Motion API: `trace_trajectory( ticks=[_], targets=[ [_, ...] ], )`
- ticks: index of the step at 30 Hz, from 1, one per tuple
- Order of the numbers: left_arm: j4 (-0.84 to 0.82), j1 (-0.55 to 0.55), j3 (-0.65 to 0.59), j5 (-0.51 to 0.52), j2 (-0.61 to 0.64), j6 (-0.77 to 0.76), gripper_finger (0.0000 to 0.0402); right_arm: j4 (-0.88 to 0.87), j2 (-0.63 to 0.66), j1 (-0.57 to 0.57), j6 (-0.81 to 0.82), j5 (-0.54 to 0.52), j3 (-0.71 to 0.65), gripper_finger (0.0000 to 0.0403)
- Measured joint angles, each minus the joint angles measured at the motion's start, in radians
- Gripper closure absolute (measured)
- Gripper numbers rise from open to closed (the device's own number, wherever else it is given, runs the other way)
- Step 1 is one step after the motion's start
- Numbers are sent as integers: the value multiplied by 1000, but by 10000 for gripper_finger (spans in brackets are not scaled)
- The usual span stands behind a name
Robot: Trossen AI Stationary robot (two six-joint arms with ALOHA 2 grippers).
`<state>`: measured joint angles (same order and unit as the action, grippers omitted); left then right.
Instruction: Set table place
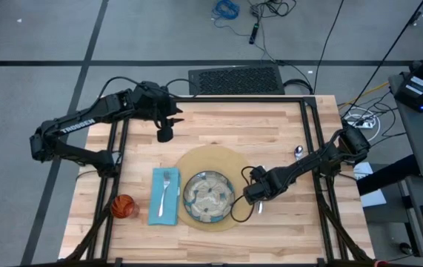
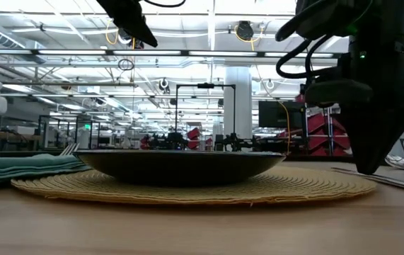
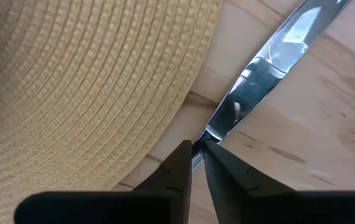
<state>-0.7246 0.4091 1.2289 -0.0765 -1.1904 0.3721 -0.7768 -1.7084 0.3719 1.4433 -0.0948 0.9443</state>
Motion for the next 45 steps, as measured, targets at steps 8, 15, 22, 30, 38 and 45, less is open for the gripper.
trace_trajectory(
  ticks=[8, 15, 22, 30, 38, 45],
  targets=[
    [0, 0, 0, 0, 0, -1, 279, -24, -1, -6, -63, 23, -1, 367],
    [0, 0, 0, 0, 0, -1, 279, -22, -2, -6, -97, 22, -3, 367],
    [-1, 0, 0, 0, 0, -4, 279, -20, -2, -6, -102, 22, -3, 367],
    [-2, 0, 0, 0, 0, -3, 279, -16, -3, -6, -132, 34, -4, 367],
    [-3, 0, 0, 0, 0, -3, 279, -12, -3, -6, -158, 41, -4, 367],
    [-4, 0, 0, 0, 0, -3, 279, -11, -3, -6, -151, 42, -4, 367]
  ],
)
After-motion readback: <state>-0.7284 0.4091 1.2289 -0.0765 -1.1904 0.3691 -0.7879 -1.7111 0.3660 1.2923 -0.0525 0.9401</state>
